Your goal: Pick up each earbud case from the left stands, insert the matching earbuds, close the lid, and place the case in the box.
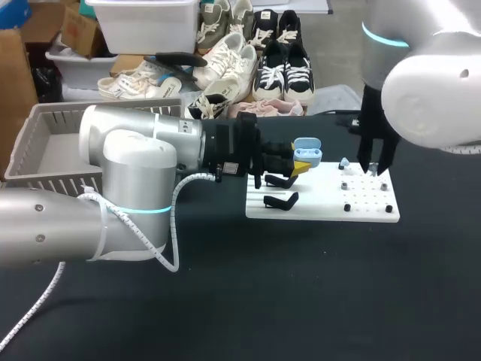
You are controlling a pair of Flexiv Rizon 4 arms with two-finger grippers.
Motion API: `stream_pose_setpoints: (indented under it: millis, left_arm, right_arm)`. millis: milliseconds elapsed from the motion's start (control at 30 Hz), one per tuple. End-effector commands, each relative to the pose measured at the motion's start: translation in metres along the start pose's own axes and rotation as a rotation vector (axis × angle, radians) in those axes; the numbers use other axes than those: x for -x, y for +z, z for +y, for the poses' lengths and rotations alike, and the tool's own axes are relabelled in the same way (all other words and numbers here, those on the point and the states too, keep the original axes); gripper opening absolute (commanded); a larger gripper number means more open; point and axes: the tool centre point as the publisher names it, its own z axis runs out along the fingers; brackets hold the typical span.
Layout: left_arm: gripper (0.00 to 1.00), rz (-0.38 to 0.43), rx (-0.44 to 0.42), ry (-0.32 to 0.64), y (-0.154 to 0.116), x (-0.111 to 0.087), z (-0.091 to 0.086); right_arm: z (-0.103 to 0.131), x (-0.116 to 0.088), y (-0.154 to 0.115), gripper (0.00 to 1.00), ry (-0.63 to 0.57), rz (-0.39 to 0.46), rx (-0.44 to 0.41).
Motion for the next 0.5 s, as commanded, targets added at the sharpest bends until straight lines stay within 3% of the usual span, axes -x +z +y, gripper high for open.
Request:
stream_pose_setpoints:
  millis: [33,500]
  left_arm:
    - [0.00,-0.003,0.004,0.001,0.000,-0.001,-0.001]
    - [0.00,-0.003,0.004,0.001,0.000,-0.001,-0.001]
  right_arm:
    - [-0.003,-0.012,-0.019,0.00,0.052,-0.032,0.014]
    - [0.040,-0.015,-0.049,0.00,0.125,-0.054,-0.005]
